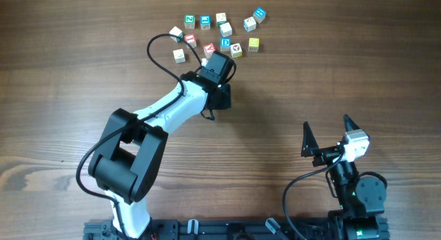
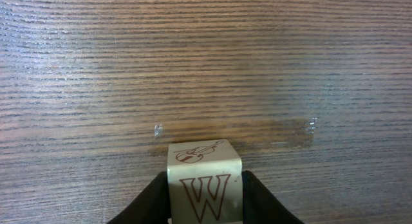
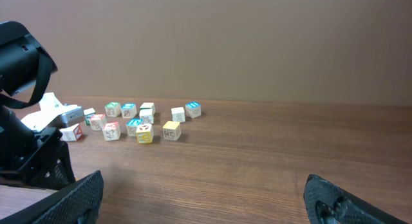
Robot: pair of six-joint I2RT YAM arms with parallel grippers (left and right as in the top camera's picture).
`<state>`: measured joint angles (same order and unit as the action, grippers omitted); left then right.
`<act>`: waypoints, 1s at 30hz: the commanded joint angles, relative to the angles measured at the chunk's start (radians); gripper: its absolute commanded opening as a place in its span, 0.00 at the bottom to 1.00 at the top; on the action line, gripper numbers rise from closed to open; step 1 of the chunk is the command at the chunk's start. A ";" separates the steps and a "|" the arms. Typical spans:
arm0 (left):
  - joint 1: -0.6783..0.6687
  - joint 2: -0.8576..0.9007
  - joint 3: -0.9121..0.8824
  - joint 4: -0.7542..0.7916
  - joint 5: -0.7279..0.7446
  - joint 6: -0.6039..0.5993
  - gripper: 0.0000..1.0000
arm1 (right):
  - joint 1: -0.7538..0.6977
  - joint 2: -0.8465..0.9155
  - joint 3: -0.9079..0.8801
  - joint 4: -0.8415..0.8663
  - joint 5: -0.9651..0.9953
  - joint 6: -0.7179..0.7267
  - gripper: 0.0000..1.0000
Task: Form a tower
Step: 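Open the left gripper, release the W block, and lift away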
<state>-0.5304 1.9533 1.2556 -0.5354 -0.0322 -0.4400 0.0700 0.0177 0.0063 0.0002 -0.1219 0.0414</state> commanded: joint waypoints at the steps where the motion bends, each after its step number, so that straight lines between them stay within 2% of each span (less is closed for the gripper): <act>1: -0.003 0.012 -0.012 -0.018 -0.010 -0.013 0.42 | -0.006 -0.004 -0.001 0.005 0.018 0.013 1.00; 7: -0.003 0.013 -0.012 -0.010 -0.010 -0.013 0.62 | -0.006 -0.004 -0.001 0.005 0.018 0.013 1.00; 12: -0.002 0.012 -0.012 0.021 -0.013 -0.013 0.65 | -0.006 -0.004 -0.001 0.005 0.018 0.013 1.00; 14: -0.002 0.012 -0.012 0.047 -0.058 -0.012 0.67 | -0.006 -0.004 -0.001 0.005 0.018 0.013 1.00; 15: -0.002 0.012 -0.011 0.066 -0.095 -0.012 0.71 | -0.006 -0.004 -0.001 0.005 0.018 0.013 1.00; 16: 0.001 0.010 0.003 0.083 -0.150 0.003 0.80 | -0.006 -0.004 -0.001 0.005 0.018 0.013 1.00; 18: 0.014 -0.002 0.106 0.021 -0.224 0.082 0.85 | -0.006 -0.004 -0.001 0.005 0.018 0.013 1.00; 21: 0.039 -0.012 0.354 -0.123 -0.315 0.121 0.90 | -0.006 -0.004 -0.001 0.005 0.018 0.013 1.00; 23: 0.064 -0.012 0.523 -0.167 -0.320 0.174 0.88 | -0.006 -0.004 -0.001 0.005 0.018 0.013 1.00; 24: 0.083 -0.012 0.612 -0.185 -0.320 0.176 0.83 | -0.006 -0.004 -0.001 0.005 0.018 0.013 1.00; 26: 0.123 -0.012 0.777 -0.219 -0.288 0.176 0.77 | -0.006 -0.004 -0.001 0.005 0.018 0.013 1.00; 30: 0.232 -0.010 1.048 -0.279 -0.101 0.208 0.74 | -0.006 -0.004 -0.001 0.005 0.018 0.013 1.00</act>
<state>-0.3725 1.9579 2.1490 -0.7891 -0.2577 -0.2684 0.0700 0.0185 0.0063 -0.0002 -0.1219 0.0410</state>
